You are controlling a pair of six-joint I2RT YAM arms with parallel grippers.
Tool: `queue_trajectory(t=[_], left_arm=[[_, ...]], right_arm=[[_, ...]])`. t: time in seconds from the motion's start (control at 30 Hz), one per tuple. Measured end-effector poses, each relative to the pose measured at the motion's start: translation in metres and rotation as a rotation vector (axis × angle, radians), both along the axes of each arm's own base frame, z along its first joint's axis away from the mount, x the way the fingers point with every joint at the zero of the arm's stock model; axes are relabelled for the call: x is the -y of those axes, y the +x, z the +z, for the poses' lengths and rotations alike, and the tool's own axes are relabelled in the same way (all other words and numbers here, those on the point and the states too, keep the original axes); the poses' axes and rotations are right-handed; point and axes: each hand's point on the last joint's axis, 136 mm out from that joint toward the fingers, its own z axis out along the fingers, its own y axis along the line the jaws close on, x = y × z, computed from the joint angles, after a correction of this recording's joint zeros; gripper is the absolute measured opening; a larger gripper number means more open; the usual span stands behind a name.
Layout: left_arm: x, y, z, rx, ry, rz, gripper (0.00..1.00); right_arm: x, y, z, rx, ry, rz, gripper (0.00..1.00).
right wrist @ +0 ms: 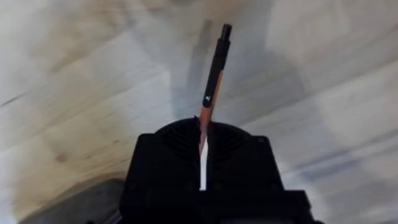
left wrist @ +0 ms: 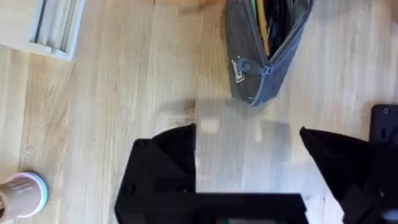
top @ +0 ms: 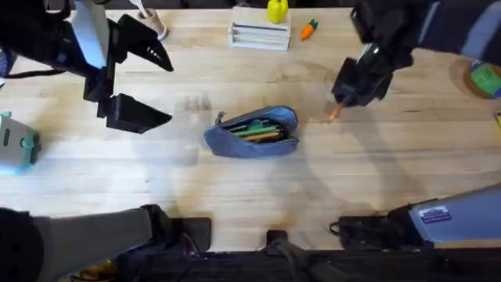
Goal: Unzip the bag, pick up the pens from the table one at a time and place them inside, then zip the bag closed.
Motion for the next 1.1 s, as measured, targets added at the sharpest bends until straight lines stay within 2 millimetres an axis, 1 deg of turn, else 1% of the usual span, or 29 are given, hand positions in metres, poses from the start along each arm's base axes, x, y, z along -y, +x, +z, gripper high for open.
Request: queue_trajectory(t=[0.13, 0.23, 0.27, 0.3, 0.33, 0.43, 0.63, 0.73, 0.8, 0.93, 1.03, 1.1], left_arm=[[0.000, 0.000, 0.000, 0.000, 0.000, 0.000, 0.995], [0.000, 0.000, 0.000, 0.000, 0.000, 0.000, 0.995], [0.000, 0.000, 0.000, 0.000, 0.000, 0.000, 0.995], [0.000, 0.000, 0.000, 0.000, 0.000, 0.000, 0.993], [0.000, 0.000, 0.000, 0.000, 0.000, 0.000, 0.996], [0.000, 0.000, 0.000, 0.000, 0.000, 0.000, 0.995], [0.000, 0.000, 0.000, 0.000, 0.000, 0.000, 0.995], [0.000, 0.000, 0.000, 0.000, 0.000, 0.000, 0.995], [0.000, 0.000, 0.000, 0.000, 0.000, 0.000, 0.995], [0.000, 0.000, 0.000, 0.000, 0.000, 0.000, 0.995], [0.000, 0.000, 0.000, 0.000, 0.000, 0.000, 0.995], [0.000, 0.000, 0.000, 0.000, 0.000, 0.000, 0.995]], right_arm=[[-0.005, 0.024, 0.060, 0.178, -0.002, 0.152, 0.041], [-0.014, 0.030, 0.106, 0.308, 0.008, 0.301, 0.039], [-0.034, 0.024, 0.141, 0.407, 0.063, 0.504, 0.038], [-0.042, 0.020, 0.151, 0.437, 0.086, 0.583, 0.038], [-0.068, 0.004, 0.173, 0.518, 0.161, 0.811, 0.036], [-0.091, -0.012, 0.191, 0.599, 0.233, 1.017, 0.035], [-0.127, -0.038, 0.204, 0.703, 0.353, 1.340, 0.033], [-0.147, -0.051, 0.204, 0.731, 0.393, 1.495, 0.033], [-0.157, -0.060, 0.197, 0.724, 0.391, 1.605, 0.033], [-0.173, -0.069, 0.179, 0.713, 0.366, 1.802, 0.031], [-0.185, -0.074, 0.166, 0.693, 0.372, 1.901, 0.032], [-0.193, -0.081, 0.155, 0.659, 0.394, 1.965, 0.031]])
